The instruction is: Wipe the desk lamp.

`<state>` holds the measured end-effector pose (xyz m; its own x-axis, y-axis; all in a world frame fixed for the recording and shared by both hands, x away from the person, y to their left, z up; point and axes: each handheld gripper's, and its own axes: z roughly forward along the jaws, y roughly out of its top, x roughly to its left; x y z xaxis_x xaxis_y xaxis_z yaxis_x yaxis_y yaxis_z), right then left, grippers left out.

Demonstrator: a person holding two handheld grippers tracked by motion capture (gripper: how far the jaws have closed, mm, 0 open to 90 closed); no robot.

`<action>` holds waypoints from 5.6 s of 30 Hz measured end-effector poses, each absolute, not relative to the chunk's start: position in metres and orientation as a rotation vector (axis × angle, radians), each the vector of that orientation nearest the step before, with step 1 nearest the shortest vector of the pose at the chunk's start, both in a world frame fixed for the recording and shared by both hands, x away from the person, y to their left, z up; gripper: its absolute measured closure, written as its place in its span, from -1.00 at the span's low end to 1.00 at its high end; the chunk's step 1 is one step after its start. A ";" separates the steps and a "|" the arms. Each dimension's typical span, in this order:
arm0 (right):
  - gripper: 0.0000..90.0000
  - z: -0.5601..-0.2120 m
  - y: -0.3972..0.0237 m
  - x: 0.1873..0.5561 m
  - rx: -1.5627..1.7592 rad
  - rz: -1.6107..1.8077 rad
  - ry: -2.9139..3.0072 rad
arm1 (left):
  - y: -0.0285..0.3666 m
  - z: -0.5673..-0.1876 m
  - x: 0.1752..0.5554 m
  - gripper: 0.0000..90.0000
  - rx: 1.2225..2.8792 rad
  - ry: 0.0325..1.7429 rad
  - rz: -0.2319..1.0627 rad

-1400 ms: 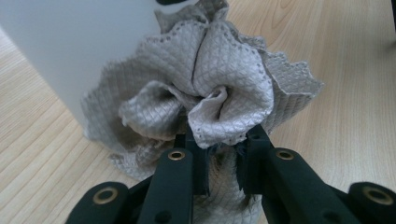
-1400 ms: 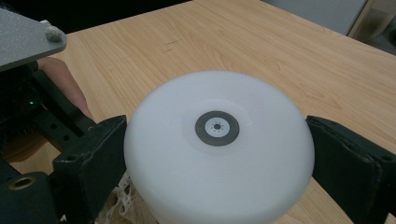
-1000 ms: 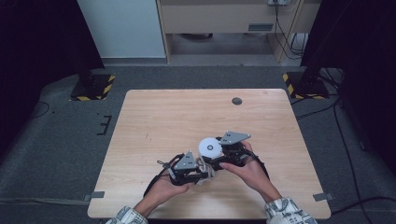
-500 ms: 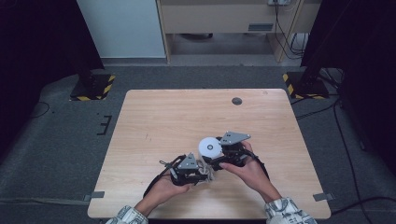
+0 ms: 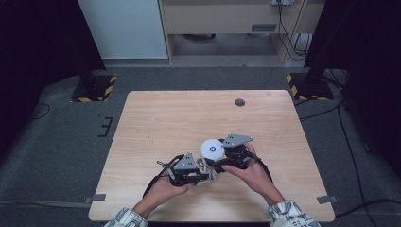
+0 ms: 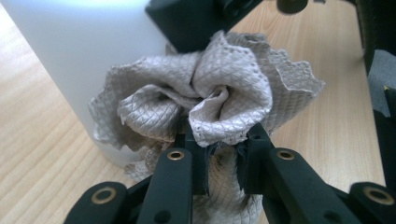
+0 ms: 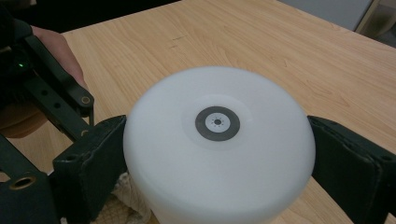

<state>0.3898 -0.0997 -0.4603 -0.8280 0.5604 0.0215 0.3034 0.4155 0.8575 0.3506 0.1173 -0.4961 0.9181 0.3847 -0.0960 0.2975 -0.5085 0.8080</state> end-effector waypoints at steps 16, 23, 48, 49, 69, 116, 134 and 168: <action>-0.84 -0.461 -0.100 0.388 0.764 1.401 2.374 | 0.138 -0.493 0.349 0.68 2.176 0.525 0.145; -0.91 -0.461 -0.103 0.386 0.783 1.384 2.363 | 0.153 -0.490 0.351 0.68 2.162 0.545 0.158; -0.89 -0.487 -0.154 0.369 0.900 1.279 2.375 | 0.202 -0.481 0.368 0.67 2.084 0.708 0.274; -0.89 -0.488 -0.155 0.369 0.908 1.269 2.374 | 0.204 -0.480 0.368 0.67 2.077 0.719 0.280; -0.87 -0.496 -0.173 0.375 1.037 1.204 2.327 | 0.266 -0.455 0.406 0.68 2.008 1.009 0.605; -0.87 -0.499 -0.187 0.379 1.116 1.183 2.298 | 0.242 -0.486 0.409 -0.89 2.029 1.056 0.544; -0.87 -0.505 -0.225 0.380 1.258 1.123 2.251 | 0.262 -0.496 0.374 -0.90 2.127 1.035 0.492; -0.92 -0.539 -0.263 0.398 1.441 0.881 2.113 | 0.289 -0.535 0.373 -1.00 2.168 1.125 0.440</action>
<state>0.3976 -0.2635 -0.5393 -0.3652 0.9309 0.0007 0.6558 0.2568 0.7099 0.3727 0.2887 -0.5351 0.5758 0.8176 -0.0008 0.6004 -0.4222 0.6792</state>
